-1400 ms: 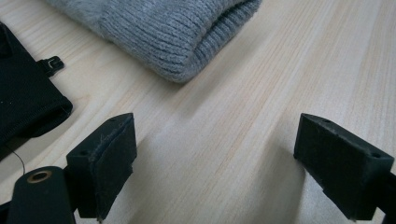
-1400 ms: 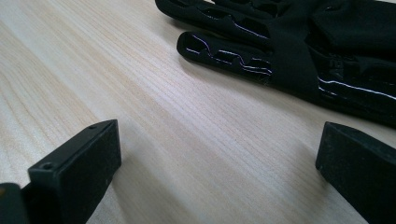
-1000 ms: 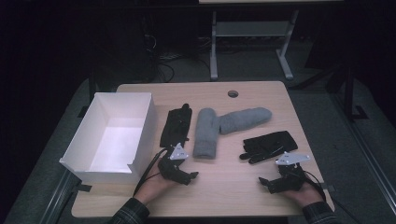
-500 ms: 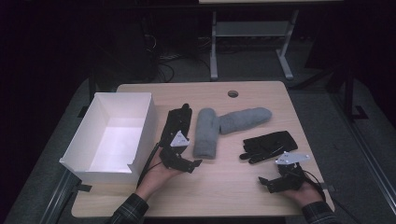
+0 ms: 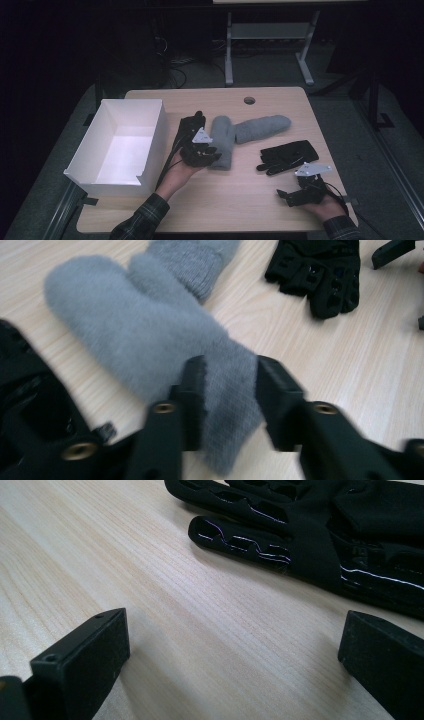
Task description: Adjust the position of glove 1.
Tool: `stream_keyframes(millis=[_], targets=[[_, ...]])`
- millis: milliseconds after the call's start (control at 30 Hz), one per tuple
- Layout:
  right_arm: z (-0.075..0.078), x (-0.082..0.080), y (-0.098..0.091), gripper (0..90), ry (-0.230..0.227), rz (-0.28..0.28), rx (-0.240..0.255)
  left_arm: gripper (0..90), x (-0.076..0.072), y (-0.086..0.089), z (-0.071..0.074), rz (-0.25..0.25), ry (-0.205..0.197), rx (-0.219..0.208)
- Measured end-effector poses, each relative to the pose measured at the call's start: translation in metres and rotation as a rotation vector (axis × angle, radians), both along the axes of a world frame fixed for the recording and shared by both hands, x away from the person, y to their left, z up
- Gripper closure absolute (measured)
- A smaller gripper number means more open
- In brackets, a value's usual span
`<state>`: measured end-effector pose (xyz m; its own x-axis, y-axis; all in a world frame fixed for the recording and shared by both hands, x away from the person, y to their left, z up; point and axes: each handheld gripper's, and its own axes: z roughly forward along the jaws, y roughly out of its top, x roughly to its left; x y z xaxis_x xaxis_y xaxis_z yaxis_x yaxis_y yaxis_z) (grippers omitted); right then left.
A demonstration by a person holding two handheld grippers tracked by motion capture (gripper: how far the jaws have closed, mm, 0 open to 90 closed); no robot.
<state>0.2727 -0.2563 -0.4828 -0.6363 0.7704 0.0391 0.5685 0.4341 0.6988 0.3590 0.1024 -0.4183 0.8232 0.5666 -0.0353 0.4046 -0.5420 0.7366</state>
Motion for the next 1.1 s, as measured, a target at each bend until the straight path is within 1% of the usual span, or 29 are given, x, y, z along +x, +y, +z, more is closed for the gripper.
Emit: stream_keyframes(millis=[33,67,100,200,300,400,467,533,667,700,767,833,867,967,1000,1033,1067,1100], targets=[[0.0,0.0,0.0,0.0,0.0,0.0,0.0,76.2,0.002,-0.003,0.0,0.006,0.0,0.008],[0.0,0.0,0.0,0.0,0.0,0.0,0.0,86.5,0.008,-0.008,0.0,0.014,0.017,0.004],[0.0,0.0,0.0,0.0,0.0,0.0,0.0,89.4,0.009,-0.01,0.0,0.015,0.017,-0.001],[0.0,0.0,0.0,0.0,0.0,0.0,0.0,89.5,0.014,-0.018,-0.006,0.007,0.022,0.008],[0.0,0.0,0.0,0.0,0.0,0.0,0.0,89.5,0.016,-0.025,-0.015,-0.01,0.039,0.034],[0.0,0.0,0.0,0.0,0.0,0.002,0.0,89.5,0.016,-0.028,-0.023,-0.014,0.063,0.047],[0.0,0.0,0.0,0.0,0.0,0.0,0.0,89.5,0.016,-0.028,-0.024,-0.015,0.066,0.05],[0.0,0.0,0.0,0.0,0.0,0.001,0.0,89.6,0.014,-0.026,-0.023,-0.021,0.072,0.06],[0.0,0.0,0.0,0.0,0.002,-0.001,0.0,89.6,0.005,-0.019,-0.024,-0.025,0.085,0.056],[0.0,0.0,0.0,0.0,0.004,-0.002,0.002,89.6,0.005,-0.019,-0.024,-0.025,0.085,0.056],[0.0,0.0,0.0,0.0,0.004,-0.002,0.001,89.6,-0.002,-0.013,-0.022,-0.044,0.086,0.068],[0.0,0.0,0.0,0.0,0.005,-0.001,0.001,89.6,-0.005,-0.012,-0.022,-0.049,0.084,0.069],[0.0,0.0,0.0,0.0,0.004,-0.002,0.001,89.5,-0.01,-0.008,-0.022,-0.057,0.087,0.07],[0.0,0.0,0.0,0.0,0.002,-0.002,0.0,89.5,-0.018,-0.004,-0.021,-0.063,0.095,0.065],[0.0,0.0,0.0,0.0,0.0,-0.001,0.0,89.5,-0.021,-0.003,-0.021,-0.06,0.101,0.053],[0.0,0.0,0.0,0.0,0.0,-0.001,0.0,89.5,-0.023,-0.001,-0.021,-0.068,0.101,0.061],[0.0,0.0,0.0,0.0,0.004,-0.002,0.001,89.5,-0.026,0.0,-0.021,-0.063,0.104,0.047],[0.0,0.0,0.0,0.0,0.004,-0.002,0.001,89.5,-0.029,0.001,-0.02,-0.073,0.103,0.058]])
